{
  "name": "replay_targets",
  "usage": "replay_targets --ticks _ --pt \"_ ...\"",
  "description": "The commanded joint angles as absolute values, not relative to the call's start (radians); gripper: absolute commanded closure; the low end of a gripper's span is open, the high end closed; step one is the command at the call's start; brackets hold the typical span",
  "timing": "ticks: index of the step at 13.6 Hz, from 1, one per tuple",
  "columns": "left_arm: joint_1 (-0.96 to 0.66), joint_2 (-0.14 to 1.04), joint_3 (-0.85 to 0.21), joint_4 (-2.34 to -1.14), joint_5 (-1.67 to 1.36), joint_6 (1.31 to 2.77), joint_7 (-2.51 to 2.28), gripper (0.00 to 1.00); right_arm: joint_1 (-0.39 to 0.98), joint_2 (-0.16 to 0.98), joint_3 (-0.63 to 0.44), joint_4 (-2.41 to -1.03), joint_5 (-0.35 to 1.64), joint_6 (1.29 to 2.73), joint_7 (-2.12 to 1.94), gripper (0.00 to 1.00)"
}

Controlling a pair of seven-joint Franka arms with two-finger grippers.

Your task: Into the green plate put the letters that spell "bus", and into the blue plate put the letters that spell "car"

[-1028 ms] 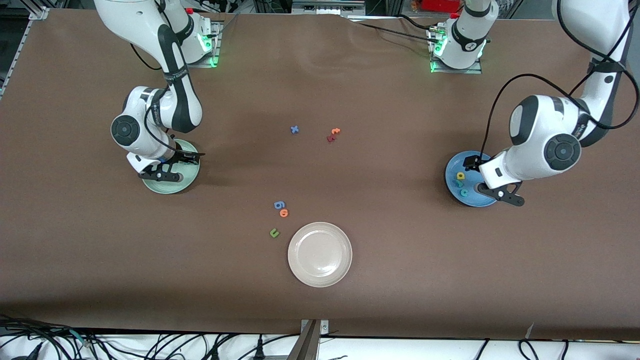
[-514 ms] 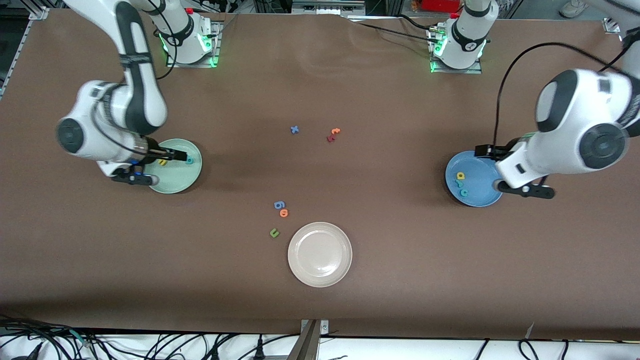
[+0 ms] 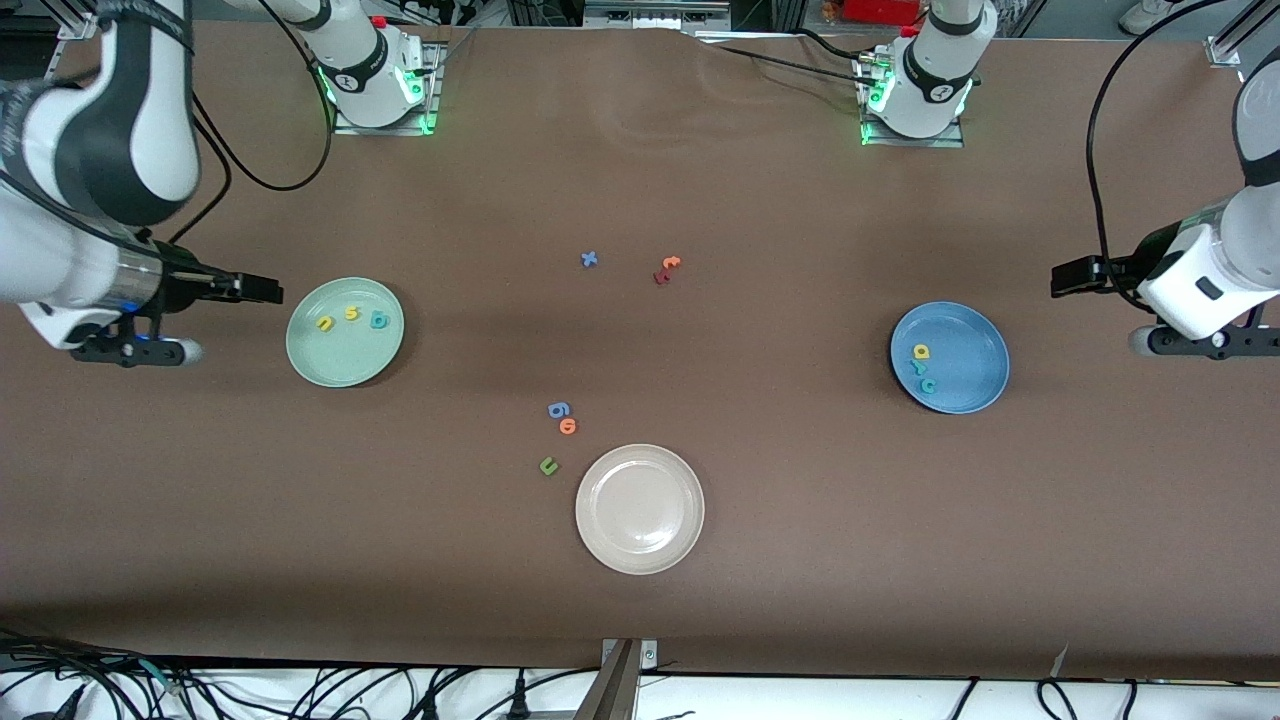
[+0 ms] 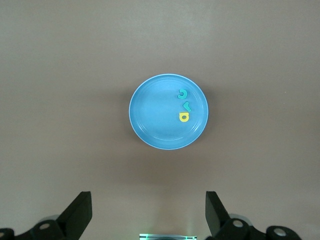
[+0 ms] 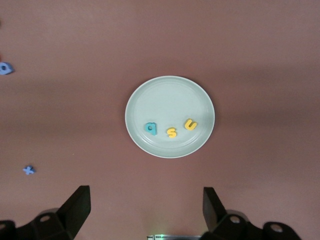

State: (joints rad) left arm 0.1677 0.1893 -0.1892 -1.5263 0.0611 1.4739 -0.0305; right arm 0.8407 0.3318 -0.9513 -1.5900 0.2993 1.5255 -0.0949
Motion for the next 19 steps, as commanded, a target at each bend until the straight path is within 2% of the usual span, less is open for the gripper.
replay_targets --ticks 1,4,6,9,12,13,19 --pt "0.172 0.166 -0.201 -1.516 0.074 1.468 -0.048 0.00 0.828 0.360 -0.959 -1.426 0.287 1.418 -0.091 0.01" --pt "0.118 0.095 -0.137 -1.551 0.060 1.483 -0.037 0.00 0.838 0.362 -0.956 -1.419 0.279 1.396 -0.086 0.01" --pt "0.049 0.081 -0.059 -1.562 0.045 1.483 -0.032 0.00 0.836 0.377 -0.953 -1.419 0.284 1.411 -0.084 0.01" --pt "0.026 0.051 -0.037 -1.604 0.043 1.506 -0.026 0.00 0.839 0.380 -0.951 -1.416 0.282 1.417 -0.084 0.01" --pt "-0.024 0.043 0.038 -1.623 -0.008 1.508 0.001 0.00 0.821 0.382 -0.945 -1.413 0.284 1.417 -0.086 0.01" --pt "-0.023 0.044 0.038 -1.623 -0.006 1.506 0.003 0.00 0.780 0.382 -0.915 -1.411 0.284 1.417 -0.086 0.01" --pt "-0.015 0.060 0.034 -1.592 -0.002 1.497 0.003 0.00 0.459 0.368 -0.536 -1.339 0.174 1.405 -0.086 0.01"
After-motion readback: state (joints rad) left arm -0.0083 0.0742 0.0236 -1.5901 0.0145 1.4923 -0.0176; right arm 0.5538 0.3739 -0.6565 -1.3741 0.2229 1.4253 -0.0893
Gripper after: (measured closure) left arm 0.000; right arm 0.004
